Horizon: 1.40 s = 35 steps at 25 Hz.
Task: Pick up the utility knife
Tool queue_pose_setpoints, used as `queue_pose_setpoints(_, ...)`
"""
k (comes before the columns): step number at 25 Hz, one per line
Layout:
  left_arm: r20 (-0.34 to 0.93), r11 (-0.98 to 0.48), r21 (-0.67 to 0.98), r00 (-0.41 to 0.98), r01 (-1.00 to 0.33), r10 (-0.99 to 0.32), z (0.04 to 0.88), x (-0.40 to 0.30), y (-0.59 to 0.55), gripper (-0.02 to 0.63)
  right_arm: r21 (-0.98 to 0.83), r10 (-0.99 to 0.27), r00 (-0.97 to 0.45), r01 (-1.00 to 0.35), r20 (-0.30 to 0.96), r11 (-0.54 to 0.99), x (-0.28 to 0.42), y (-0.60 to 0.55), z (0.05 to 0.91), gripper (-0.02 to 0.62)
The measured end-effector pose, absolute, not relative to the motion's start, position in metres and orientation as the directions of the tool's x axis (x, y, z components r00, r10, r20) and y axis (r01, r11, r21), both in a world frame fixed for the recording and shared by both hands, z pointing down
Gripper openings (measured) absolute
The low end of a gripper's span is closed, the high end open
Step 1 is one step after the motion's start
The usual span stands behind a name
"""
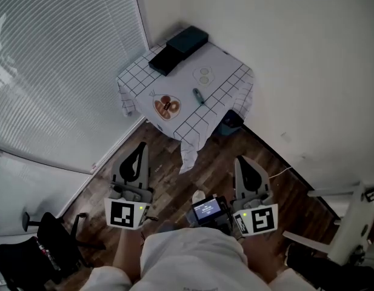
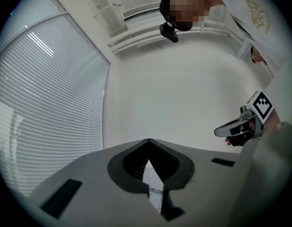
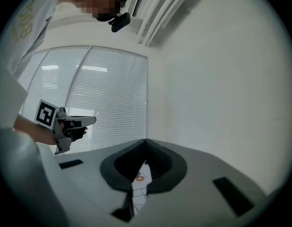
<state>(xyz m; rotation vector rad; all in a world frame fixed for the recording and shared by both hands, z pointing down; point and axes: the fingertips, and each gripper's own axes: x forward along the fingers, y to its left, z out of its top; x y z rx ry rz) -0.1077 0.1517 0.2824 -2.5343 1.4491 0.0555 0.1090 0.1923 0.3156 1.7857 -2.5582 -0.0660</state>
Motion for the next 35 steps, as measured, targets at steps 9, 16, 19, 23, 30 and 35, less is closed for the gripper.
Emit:
queue_pose_setpoints(9,-0.130,-0.414,-0.214,0.446,-0.885,-0.885,0.281,-0.114,0.098,0.006,0.025,-0.930,-0.366,-0.930,0.029,0.366,0.126,0.117,0.332,0.006)
queue_pose_setpoints(16,-0.089,-0.434,-0.166,0.452,-0.885,-0.888,0.303,-0.104,0.049,0.006,0.017,-0.933,-0.356,-0.934,0.050,0.357,0.119,0.070,0.340,0.006)
queue_pose_setpoints(19,-0.100,-0.450,-0.155,0.467,-0.880,-0.879,0.307,-0.099,0.020,0.006,0.031,-0.936,-0.346,-0.937,0.067,0.348,0.116,0.044,0.346,0.006)
queue_pose_setpoints(23,-0.083,-0.474,-0.127,0.485,-0.871,-0.870,0.311,-0.096,-0.017,0.006,0.038,-0.941,-0.328,-0.943,0.080,0.332,0.112,0.011,0.347,0.006)
queue_pose_setpoints(30,-0.083,-0.515,-0.106,0.524,-0.851,-0.848,0.314,-0.099,-0.066,0.006,0.038,-0.946,-0.310,-0.948,0.097,0.315,0.101,-0.042,0.354,0.006)
queue_pose_setpoints(35,-0.156,-0.572,-0.030,0.569,-0.820,-0.808,0.309,-0.099,-0.091,0.006,0.059,-0.954,-0.282,-0.956,0.105,0.289,0.091,-0.064,0.360,0.006)
